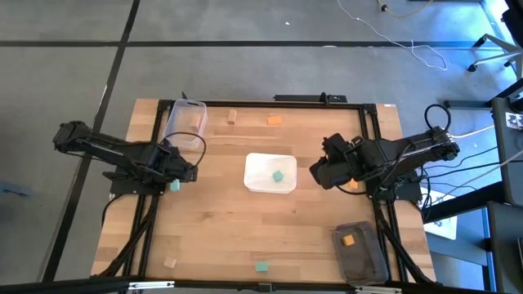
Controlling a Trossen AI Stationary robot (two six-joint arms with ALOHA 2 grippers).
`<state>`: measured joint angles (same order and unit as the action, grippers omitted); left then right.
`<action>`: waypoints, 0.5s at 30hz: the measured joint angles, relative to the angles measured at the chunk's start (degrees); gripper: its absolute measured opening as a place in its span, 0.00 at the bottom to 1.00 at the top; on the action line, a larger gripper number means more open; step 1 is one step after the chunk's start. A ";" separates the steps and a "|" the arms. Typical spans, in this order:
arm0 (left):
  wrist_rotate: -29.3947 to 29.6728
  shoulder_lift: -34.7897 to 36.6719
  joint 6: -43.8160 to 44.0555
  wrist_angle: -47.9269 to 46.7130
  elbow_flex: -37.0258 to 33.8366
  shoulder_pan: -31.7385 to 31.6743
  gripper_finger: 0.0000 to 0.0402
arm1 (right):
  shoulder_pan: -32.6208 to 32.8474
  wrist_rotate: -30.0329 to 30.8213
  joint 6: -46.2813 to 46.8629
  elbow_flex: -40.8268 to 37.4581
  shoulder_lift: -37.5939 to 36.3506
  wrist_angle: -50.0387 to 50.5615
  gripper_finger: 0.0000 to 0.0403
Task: Sort & place blocks by color
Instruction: Put the top light blue block into the white bin
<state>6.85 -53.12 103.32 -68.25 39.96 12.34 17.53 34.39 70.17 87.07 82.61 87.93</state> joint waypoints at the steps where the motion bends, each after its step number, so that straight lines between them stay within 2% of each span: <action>1: -0.37 -0.51 0.52 1.08 -0.06 0.59 0.48 | -0.19 0.00 -0.05 0.00 0.00 -0.17 0.54; 4: 1.21 -2.03 0.03 6.70 -0.10 2.14 0.48 | -0.55 0.02 -0.28 0.00 0.00 -0.15 0.54; 8: 0.25 -5.77 0.12 12.33 -0.10 3.53 0.48 | -0.78 0.00 -2.34 0.00 0.00 -0.45 0.54; 15: -0.52 -11.28 5.53 13.25 -0.06 6.62 0.48 | -1.00 -0.04 -3.41 0.00 0.00 -1.20 0.54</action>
<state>6.33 -64.40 108.85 -55.00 39.90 18.95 16.53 34.36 66.76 87.07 82.61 86.74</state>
